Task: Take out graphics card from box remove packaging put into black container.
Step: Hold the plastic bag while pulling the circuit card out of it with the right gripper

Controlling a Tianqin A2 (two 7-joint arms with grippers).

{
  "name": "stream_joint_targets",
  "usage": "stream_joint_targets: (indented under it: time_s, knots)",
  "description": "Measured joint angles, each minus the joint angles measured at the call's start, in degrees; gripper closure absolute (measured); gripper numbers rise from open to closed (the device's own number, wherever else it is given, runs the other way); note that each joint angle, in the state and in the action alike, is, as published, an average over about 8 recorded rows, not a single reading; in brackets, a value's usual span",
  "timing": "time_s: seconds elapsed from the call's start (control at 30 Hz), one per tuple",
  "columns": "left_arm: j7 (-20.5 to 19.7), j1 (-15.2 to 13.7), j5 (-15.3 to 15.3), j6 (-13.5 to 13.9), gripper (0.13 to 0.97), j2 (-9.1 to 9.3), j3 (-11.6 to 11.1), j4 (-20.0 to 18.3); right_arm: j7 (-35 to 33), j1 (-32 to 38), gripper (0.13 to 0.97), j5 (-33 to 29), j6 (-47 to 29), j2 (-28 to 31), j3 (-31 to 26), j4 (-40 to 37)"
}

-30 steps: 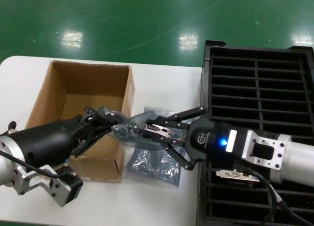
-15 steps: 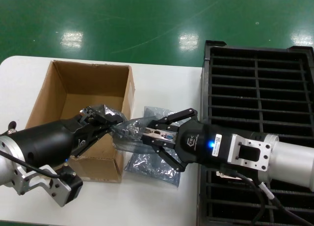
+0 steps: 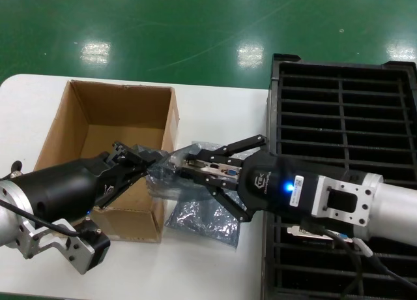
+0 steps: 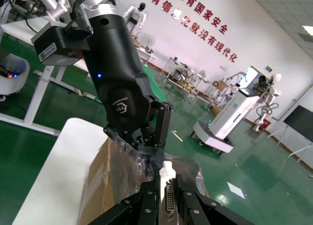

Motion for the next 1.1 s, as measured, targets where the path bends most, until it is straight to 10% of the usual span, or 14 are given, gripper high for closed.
stream_joint_targets:
  time_s: [1.1]
  knots:
    - [0.00,0.00,0.00,0.00,0.958,0.00,0.00,0.00,2.11,-5.63,0.908,1.29,3.34,6.61,5.22,10.67]
